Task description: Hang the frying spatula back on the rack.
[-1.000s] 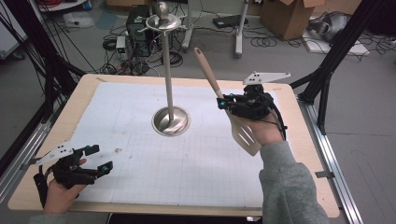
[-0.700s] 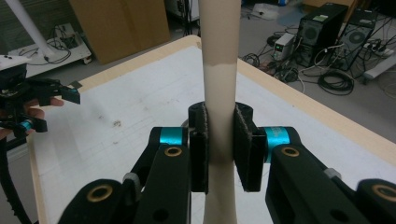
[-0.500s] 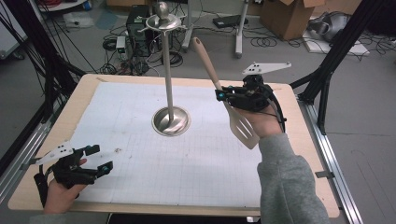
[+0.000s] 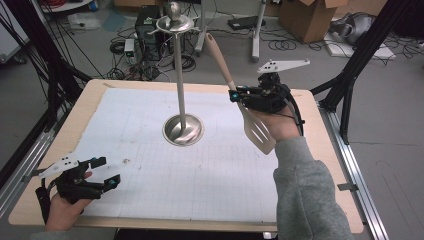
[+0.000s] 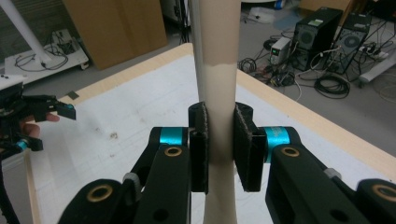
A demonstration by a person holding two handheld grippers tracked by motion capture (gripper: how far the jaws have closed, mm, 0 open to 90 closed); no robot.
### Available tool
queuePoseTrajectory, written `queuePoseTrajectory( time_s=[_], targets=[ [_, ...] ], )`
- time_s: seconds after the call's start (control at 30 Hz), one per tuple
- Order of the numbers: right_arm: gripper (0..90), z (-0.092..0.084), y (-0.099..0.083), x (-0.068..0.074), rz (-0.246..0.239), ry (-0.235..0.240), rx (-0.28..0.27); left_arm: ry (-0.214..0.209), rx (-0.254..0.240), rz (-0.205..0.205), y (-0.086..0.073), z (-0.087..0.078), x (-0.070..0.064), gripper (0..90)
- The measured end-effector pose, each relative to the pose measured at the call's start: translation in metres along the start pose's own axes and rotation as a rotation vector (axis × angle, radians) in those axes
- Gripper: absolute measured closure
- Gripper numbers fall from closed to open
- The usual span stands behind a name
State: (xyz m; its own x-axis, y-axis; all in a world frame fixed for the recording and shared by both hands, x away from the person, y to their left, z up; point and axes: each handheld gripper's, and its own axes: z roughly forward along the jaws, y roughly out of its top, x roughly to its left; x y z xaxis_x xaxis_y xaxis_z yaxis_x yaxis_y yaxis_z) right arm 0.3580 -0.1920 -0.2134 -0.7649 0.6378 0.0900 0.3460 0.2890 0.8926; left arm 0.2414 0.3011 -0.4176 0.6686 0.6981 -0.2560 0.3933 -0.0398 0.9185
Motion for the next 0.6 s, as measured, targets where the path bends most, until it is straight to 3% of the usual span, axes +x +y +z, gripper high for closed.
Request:
queuePoseTrajectory(
  time_s=[0.6],
  targets=[
    [77.8, 0.0093, 0.0114, -0.0064, 0.049, 0.072, -0.035, 0.009, 0.001, 0.005, -0.0029, -0.0051, -0.0036, 2.5]
  ],
)
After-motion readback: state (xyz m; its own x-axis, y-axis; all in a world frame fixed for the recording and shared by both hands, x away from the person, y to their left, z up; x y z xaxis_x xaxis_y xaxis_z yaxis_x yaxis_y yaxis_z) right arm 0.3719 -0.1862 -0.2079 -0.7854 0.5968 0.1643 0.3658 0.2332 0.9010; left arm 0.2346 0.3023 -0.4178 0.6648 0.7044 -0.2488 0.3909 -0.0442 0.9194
